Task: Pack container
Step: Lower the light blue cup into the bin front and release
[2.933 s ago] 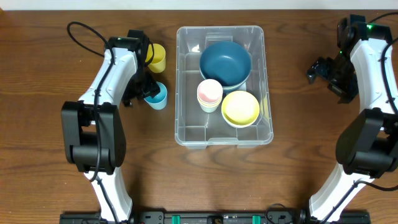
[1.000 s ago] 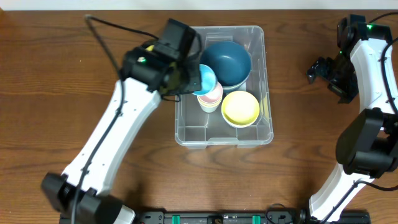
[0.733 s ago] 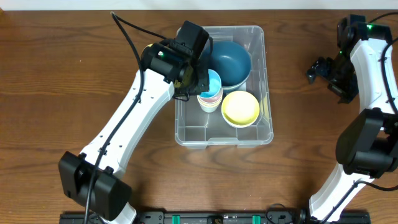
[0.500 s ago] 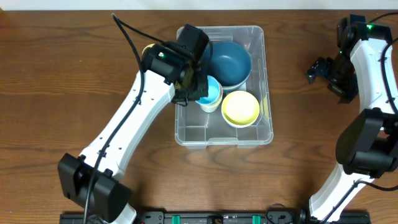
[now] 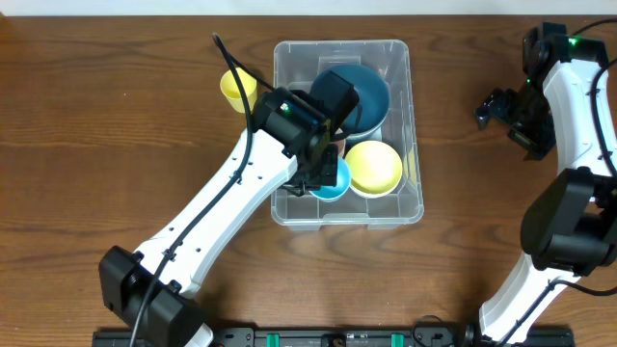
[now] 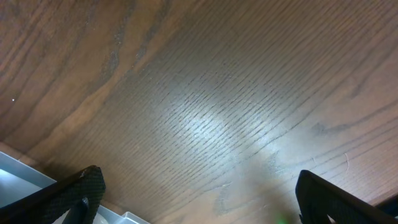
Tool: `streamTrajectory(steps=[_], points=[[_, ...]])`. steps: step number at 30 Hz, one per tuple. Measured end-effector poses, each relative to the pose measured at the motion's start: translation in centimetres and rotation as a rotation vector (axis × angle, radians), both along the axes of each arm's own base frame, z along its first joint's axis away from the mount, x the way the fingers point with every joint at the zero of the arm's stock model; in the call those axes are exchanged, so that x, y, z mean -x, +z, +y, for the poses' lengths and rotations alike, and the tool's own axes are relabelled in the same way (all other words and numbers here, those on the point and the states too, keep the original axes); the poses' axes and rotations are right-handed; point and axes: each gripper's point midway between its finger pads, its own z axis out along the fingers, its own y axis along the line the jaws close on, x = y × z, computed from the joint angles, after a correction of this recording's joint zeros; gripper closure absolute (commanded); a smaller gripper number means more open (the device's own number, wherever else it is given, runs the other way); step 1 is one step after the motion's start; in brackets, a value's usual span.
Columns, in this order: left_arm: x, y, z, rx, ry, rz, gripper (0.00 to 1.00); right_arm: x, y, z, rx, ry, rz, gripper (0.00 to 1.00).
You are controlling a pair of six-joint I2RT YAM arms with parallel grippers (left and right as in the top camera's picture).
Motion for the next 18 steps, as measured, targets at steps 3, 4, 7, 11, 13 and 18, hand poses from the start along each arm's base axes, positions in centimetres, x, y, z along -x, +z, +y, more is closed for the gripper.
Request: streamTrajectory(steps=[3, 4, 7, 11, 13, 18], points=[[-0.4, -0.3, 0.3, -0.021, 0.019, -0.02, 0.94, 0.0, 0.0, 0.0, 0.0, 0.0, 0.0, 0.01], [-0.6, -0.6, 0.4, -0.026, 0.023, -0.025, 0.94, 0.0, 0.0, 0.0, 0.0, 0.0, 0.0, 0.01], [-0.9, -1.4, 0.4, -0.031, 0.032, -0.034, 0.94, 0.0, 0.0, 0.0, 0.0, 0.0, 0.0, 0.01], [-0.7, -2.1, 0.6, -0.042, 0.039, -0.025, 0.94, 0.0, 0.0, 0.0, 0.0, 0.0, 0.0, 0.01], [-0.7, -2.3, 0.6, -0.045, 0.044, -0.023, 0.94, 0.0, 0.0, 0.0, 0.0, 0.0, 0.0, 0.01], [-0.8, -2.8, 0.6, -0.056, 0.054, -0.012, 0.94, 0.0, 0.0, 0.0, 0.0, 0.0, 0.0, 0.01]])
